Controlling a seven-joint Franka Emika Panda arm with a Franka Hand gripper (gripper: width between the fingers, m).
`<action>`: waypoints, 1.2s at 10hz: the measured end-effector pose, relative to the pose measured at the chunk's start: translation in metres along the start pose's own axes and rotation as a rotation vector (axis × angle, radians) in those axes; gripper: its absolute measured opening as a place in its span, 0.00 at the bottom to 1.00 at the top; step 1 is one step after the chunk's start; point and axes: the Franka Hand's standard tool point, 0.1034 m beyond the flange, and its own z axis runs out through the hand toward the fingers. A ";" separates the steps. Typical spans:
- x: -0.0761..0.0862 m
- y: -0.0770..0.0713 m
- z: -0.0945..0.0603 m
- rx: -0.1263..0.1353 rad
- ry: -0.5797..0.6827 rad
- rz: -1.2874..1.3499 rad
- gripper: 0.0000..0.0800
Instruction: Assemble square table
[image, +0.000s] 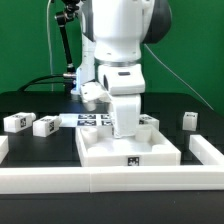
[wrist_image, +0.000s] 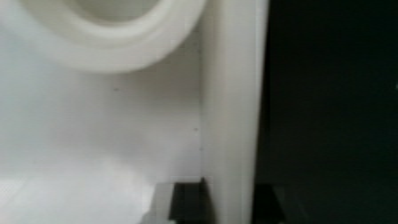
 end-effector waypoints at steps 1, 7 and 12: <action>0.008 0.008 -0.001 -0.008 0.002 0.013 0.10; 0.033 0.035 -0.004 -0.036 0.008 0.105 0.09; 0.036 0.035 -0.002 -0.037 0.009 0.105 0.09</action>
Offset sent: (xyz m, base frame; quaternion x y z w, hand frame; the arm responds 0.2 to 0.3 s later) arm 0.0216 0.0195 0.0009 -0.0020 -0.0070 0.0358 0.9993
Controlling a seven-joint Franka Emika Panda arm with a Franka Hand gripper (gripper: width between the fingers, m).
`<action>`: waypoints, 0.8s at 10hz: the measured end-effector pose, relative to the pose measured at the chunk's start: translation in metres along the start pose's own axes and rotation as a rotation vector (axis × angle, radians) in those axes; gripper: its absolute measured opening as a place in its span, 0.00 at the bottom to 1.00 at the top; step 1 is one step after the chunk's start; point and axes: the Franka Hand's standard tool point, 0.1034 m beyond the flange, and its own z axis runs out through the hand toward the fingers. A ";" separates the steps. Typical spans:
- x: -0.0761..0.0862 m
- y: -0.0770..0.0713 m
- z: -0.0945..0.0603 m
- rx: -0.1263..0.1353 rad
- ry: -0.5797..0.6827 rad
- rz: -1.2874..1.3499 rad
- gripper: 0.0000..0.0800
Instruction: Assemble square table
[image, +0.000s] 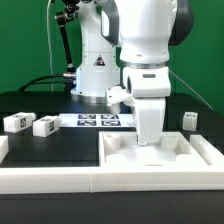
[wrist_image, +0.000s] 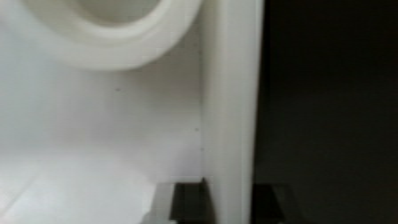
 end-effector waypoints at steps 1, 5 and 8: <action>0.008 0.000 0.000 -0.001 0.000 -0.011 0.09; 0.012 0.003 -0.001 -0.001 -0.002 -0.011 0.09; 0.011 0.003 -0.002 -0.002 -0.002 -0.002 0.44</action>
Offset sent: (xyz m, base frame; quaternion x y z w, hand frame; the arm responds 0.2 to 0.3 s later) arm 0.0053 -0.0034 0.0049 -0.0037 -0.0108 0.0109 0.9999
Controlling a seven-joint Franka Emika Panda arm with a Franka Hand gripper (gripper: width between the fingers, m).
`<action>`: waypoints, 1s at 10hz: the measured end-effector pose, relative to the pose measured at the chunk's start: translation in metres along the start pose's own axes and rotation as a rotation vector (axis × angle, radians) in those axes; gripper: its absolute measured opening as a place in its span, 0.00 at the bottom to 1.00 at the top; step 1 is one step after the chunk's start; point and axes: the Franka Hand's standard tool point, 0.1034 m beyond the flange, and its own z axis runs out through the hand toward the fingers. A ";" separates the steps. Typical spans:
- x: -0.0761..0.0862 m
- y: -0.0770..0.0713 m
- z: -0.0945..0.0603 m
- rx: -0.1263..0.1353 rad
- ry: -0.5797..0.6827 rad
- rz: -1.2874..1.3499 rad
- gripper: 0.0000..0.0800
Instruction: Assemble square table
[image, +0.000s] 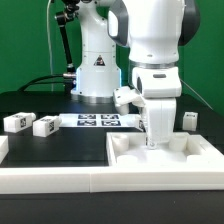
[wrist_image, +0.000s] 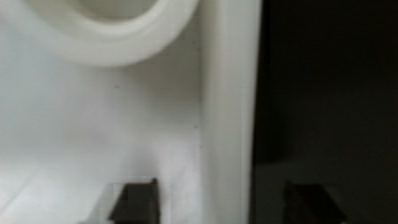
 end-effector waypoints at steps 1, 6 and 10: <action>-0.001 -0.001 -0.005 -0.006 -0.002 0.021 0.61; 0.004 -0.013 -0.042 -0.054 -0.016 0.131 0.81; 0.007 -0.027 -0.040 -0.070 -0.007 0.205 0.81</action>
Offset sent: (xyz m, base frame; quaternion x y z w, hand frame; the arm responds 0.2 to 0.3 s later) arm -0.0155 -0.0042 0.0324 -0.0185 -0.0186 0.0385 0.9989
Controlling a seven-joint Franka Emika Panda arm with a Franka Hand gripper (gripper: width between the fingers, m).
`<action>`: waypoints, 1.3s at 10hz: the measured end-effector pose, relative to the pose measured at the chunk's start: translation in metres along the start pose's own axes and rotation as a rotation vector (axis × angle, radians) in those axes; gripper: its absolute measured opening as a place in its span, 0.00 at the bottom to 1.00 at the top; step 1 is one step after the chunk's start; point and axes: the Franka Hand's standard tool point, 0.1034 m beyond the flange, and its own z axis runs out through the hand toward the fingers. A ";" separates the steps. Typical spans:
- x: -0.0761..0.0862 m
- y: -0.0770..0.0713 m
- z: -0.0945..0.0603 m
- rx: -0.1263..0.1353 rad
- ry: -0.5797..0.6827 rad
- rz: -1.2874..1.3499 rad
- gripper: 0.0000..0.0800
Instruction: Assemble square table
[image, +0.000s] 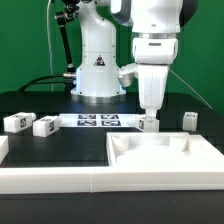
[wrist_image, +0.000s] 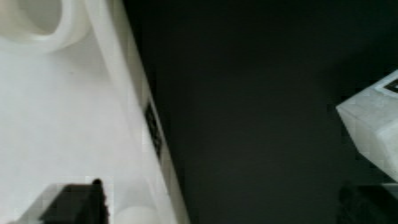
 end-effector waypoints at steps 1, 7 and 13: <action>0.000 0.000 0.000 0.000 0.000 0.021 0.81; 0.016 -0.017 0.002 0.003 -0.002 0.603 0.81; 0.034 -0.025 0.005 0.038 0.028 1.133 0.81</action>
Offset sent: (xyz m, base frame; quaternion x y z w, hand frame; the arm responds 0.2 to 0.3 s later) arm 0.0000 0.0000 0.0000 0.0000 0.0000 0.1938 0.9810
